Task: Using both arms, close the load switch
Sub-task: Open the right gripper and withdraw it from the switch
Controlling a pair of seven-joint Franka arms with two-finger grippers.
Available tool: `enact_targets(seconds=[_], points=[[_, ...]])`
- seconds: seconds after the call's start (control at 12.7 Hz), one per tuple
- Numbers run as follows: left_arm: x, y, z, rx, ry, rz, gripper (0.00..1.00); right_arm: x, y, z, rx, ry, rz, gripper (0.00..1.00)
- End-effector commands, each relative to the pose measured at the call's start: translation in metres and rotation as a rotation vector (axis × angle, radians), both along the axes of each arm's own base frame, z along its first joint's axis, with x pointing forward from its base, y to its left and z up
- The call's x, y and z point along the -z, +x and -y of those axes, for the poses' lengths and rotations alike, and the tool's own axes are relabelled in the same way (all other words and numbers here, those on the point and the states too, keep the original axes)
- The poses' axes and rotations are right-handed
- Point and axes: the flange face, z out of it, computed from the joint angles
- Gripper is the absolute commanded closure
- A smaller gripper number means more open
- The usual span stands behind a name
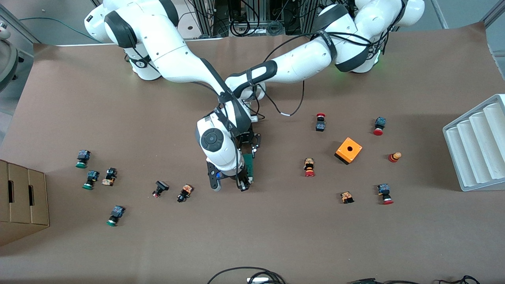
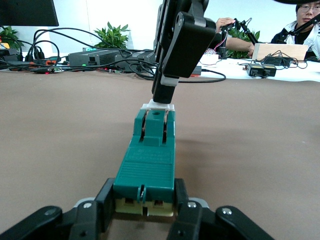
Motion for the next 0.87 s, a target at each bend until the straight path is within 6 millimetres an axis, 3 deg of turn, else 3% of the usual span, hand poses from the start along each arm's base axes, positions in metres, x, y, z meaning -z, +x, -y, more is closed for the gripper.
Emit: enact_targets(seconds=[0.0, 0.24, 0.32, 0.47, 0.55, 0.63, 0.79], points=[[0.005, 0.000, -0.002, -0.002, -0.007, -0.006, 0.47, 0.013, 0.006, -0.001, 0.001, 0.013, 0.004, 0.77], [0.005, 0.000, -0.002, -0.002, -0.006, -0.007, 0.47, 0.006, 0.007, -0.001, 0.002, 0.018, 0.003, 0.72], [0.005, 0.000, -0.002, -0.002, -0.006, -0.007, 0.47, -0.012, 0.010, 0.001, 0.006, 0.039, -0.003, 0.54], [0.005, 0.000, -0.002, -0.001, -0.006, -0.007, 0.47, -0.039, 0.014, 0.008, 0.007, 0.080, -0.053, 0.06], [0.009, -0.002, -0.003, 0.000, -0.003, -0.011, 0.47, -0.061, 0.020, 0.020, -0.015, 0.088, -0.051, 0.00], [0.009, -0.002, -0.003, 0.000, -0.003, -0.011, 0.47, -0.087, 0.023, 0.033, -0.095, 0.092, -0.044, 0.00], [0.008, 0.000, -0.003, -0.001, 0.002, -0.009, 0.47, -0.120, 0.023, 0.054, -0.205, 0.087, -0.040, 0.00]])
